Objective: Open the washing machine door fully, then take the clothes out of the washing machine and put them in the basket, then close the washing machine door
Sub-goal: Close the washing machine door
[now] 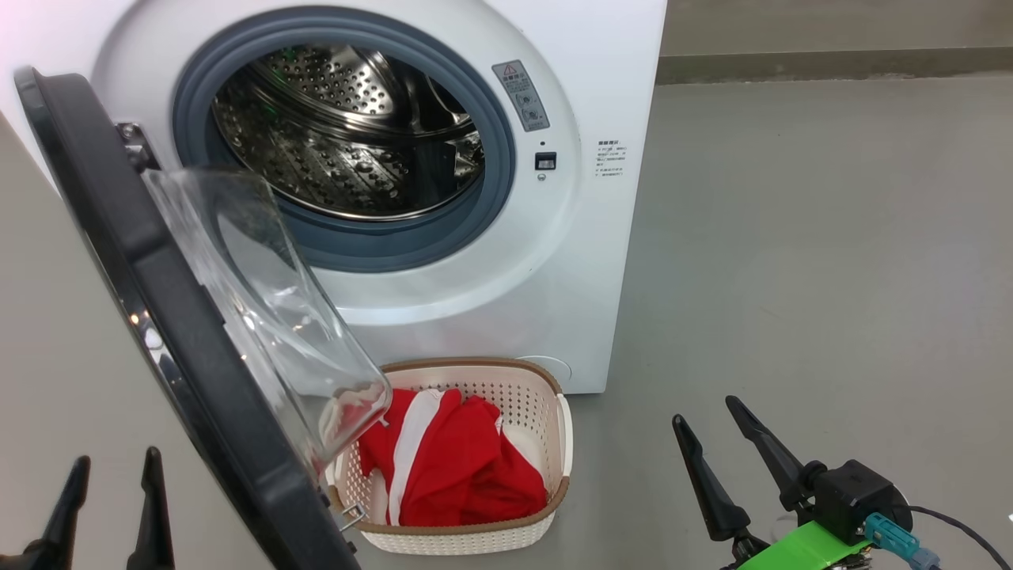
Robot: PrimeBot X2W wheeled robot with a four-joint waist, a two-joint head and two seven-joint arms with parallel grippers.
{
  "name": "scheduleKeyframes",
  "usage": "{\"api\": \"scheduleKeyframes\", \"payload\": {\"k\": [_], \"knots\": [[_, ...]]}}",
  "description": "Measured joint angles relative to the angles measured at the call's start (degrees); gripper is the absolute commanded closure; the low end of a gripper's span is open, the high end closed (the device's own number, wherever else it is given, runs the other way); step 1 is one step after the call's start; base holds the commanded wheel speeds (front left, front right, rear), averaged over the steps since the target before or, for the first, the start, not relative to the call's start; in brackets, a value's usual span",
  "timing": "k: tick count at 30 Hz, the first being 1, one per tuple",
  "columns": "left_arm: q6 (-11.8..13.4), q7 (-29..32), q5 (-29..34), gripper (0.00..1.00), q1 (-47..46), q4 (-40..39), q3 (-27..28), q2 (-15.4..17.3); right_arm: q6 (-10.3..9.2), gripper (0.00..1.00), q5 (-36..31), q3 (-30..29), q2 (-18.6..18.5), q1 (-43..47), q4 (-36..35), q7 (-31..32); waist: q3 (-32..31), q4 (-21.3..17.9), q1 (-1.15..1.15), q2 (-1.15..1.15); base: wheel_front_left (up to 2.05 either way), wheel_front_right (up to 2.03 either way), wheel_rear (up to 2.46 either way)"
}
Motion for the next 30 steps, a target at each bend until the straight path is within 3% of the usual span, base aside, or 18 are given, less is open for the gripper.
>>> {"api": "scheduleKeyframes", "payload": {"k": [12, 30], "knots": [[-0.1, -0.1, 6.4, 0.0, 1.2, -2.8, 3.7, -3.9, 0.0, 0.0, 0.0, -0.1, 0.7, -0.1, 0.0, 0.0, 0.2, -0.3, 0.0, 0.0, 0.0, 0.0, 0.0], [-1.5, -0.1, 8.5, 0.0, 1.2, -2.7, 6.1, -6.4, 0.0, 0.0, 0.0, -0.2, 0.9, -0.2, 0.0, 0.0, 0.1, -0.7, 0.0, 0.0, 0.0, 0.0, 0.0]]}}
